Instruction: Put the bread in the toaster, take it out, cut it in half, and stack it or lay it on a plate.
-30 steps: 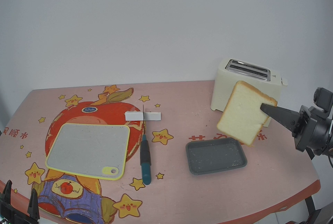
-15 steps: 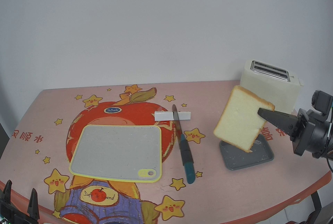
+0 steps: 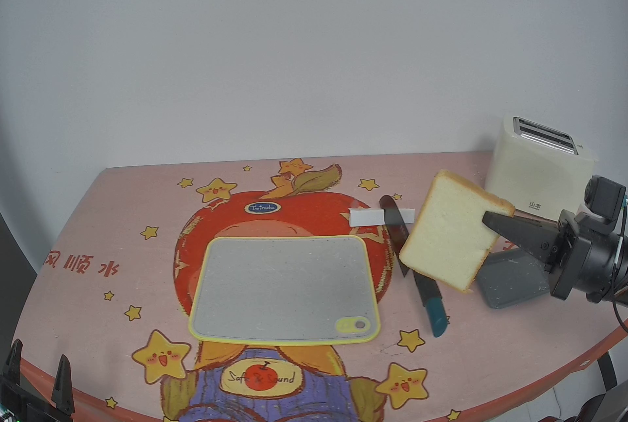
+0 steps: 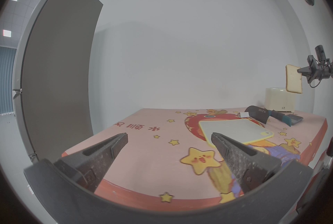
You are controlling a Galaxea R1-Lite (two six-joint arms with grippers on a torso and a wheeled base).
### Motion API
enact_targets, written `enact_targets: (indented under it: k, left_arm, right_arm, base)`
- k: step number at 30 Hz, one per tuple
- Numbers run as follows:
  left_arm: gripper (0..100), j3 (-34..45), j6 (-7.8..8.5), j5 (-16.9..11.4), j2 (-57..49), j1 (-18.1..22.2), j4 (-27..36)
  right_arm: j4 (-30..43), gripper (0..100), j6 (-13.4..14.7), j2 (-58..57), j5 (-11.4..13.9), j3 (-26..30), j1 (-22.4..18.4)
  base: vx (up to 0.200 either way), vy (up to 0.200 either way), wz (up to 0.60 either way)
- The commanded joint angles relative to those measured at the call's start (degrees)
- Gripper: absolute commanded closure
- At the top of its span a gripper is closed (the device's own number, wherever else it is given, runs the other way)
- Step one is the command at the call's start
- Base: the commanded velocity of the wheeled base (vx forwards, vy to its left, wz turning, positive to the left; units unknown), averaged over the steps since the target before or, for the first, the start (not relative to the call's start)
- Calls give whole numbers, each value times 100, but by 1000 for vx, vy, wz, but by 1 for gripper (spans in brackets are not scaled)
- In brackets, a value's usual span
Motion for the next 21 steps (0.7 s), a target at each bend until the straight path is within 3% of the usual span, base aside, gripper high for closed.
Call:
enact_targets:
  k: [1,8,14,21]
  left_arm:
    - [0,101,-4,0,-40,1,-12]
    - [0,101,13,0,-40,1,-12]
    - [0,101,13,0,-40,1,-12]
    - [0,101,13,0,-40,1,-3]
  right_arm:
    - [-2,100,1,20,1,31,2]
    - [-11,100,28,195,1,75,2]
    - [-11,100,186,257,1,84,116]
    - [-2,100,660,424,-7,75,160]
  base:
    - [0,200,0]
    - [0,200,0]
    - [0,0,0]
    - [0,0,0]
